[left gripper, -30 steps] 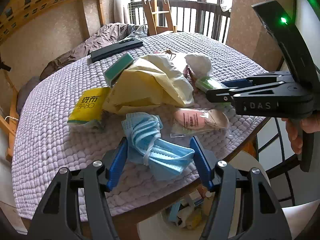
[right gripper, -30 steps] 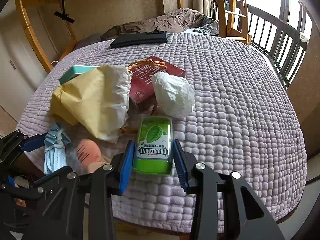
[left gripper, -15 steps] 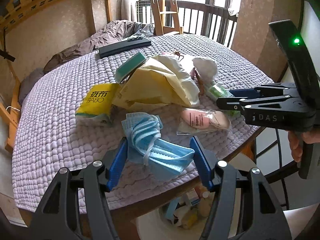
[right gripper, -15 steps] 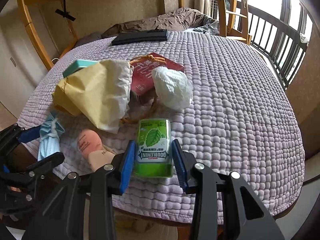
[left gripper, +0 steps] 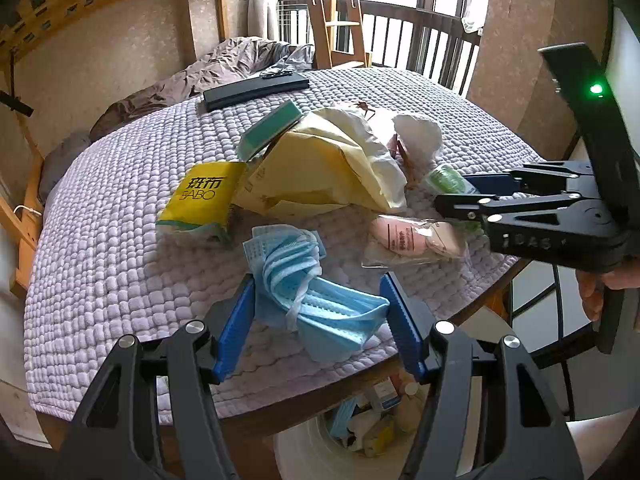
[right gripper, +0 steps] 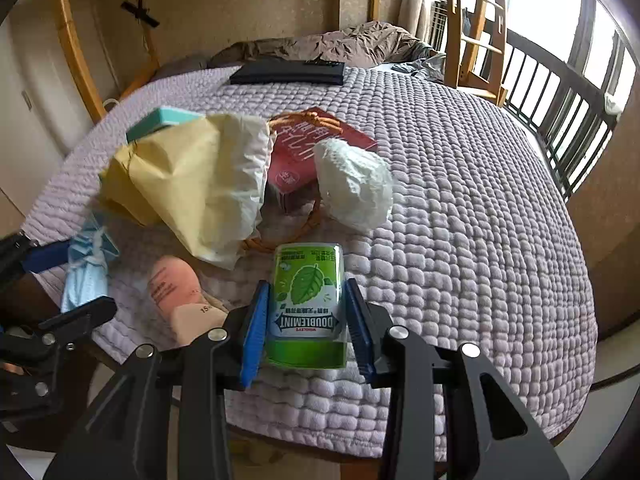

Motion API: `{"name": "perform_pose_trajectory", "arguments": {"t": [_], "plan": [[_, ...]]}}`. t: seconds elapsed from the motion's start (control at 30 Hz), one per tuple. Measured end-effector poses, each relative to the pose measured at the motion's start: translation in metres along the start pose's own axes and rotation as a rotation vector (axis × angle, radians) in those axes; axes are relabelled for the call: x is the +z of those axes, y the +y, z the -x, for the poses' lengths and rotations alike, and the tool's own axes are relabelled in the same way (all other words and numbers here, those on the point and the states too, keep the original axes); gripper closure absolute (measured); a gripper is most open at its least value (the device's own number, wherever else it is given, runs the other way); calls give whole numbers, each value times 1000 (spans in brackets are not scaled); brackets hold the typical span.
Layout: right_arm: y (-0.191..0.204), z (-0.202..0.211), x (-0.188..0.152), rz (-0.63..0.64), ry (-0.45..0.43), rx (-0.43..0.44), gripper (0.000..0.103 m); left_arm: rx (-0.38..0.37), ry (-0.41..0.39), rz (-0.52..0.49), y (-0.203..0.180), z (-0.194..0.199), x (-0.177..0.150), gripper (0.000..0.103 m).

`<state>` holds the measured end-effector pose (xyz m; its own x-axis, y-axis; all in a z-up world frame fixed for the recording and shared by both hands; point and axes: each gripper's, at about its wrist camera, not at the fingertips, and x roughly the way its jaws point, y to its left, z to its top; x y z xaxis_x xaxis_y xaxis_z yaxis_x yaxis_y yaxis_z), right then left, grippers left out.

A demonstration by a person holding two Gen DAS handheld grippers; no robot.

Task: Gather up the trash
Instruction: 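Carry the held mask and green bottle to above the white bin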

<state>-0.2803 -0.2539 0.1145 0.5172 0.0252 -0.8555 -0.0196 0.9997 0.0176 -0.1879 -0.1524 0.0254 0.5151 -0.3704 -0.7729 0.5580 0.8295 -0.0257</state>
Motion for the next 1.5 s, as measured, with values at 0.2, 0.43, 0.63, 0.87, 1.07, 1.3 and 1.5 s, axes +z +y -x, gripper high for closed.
{"name": "perform_pose_trajectory", "arguments": {"t": [0.2, 0.43, 0.63, 0.87, 1.07, 1.3, 1.5], "plan": [[-11, 19, -5, -66, -25, 66, 66, 2, 5, 10, 2, 4, -1, 39], [-15, 42, -16, -98, -44, 110, 66, -3, 14, 12, 0, 8, -1, 39], [-11, 54, -29, -95, -36, 128, 66, -1, 27, 17, -2, 14, -7, 39], [-2, 62, -44, -85, -18, 150, 66, 4, 37, 22, -5, 22, -13, 39], [7, 67, -52, -71, -9, 160, 66, 8, 46, 25, -6, 27, -18, 39], [14, 72, -64, -60, 6, 178, 66, 5, 52, 20, -11, 34, -24, 39], [20, 76, -71, -57, 13, 188, 66, -4, 56, 15, -14, 40, -30, 39]]}}
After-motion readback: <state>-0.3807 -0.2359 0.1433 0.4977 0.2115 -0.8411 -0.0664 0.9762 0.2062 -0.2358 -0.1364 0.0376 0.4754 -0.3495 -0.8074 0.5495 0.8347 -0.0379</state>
